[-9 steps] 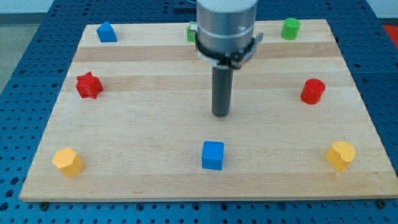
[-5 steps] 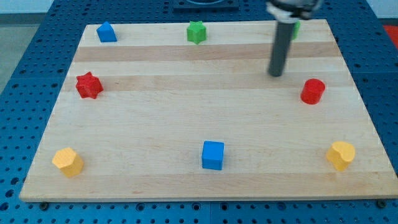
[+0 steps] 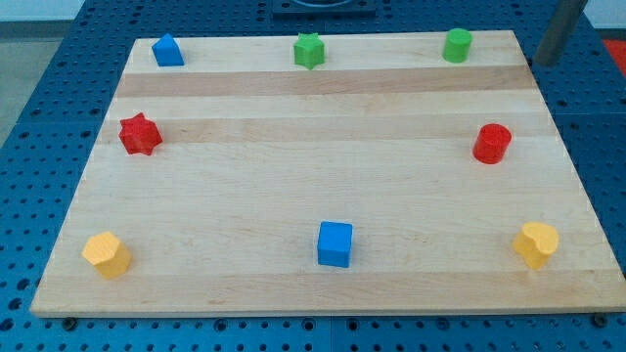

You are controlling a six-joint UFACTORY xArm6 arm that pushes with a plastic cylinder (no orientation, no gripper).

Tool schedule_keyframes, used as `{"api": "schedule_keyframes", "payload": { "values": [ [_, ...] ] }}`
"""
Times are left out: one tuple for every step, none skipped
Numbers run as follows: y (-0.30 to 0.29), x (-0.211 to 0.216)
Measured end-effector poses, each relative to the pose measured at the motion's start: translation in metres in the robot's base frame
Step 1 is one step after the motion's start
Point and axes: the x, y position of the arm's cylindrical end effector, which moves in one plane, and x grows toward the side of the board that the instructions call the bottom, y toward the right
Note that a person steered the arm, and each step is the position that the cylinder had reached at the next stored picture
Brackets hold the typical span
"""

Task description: Move the green circle towards center of the board

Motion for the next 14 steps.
{"api": "schedule_keyframes", "payload": {
  "values": [
    [0.003,-0.006],
    [0.024,-0.026],
    [0.025,-0.027],
    [0.024,-0.027],
    [0.025,-0.032],
    [0.024,-0.039],
    [-0.006,-0.040],
    [-0.059,-0.040],
    [-0.126,-0.039],
    [-0.153,-0.034],
    [-0.155,-0.040],
    [-0.191,-0.042],
    [-0.219,-0.020],
    [-0.223,-0.015]
  ]
}}
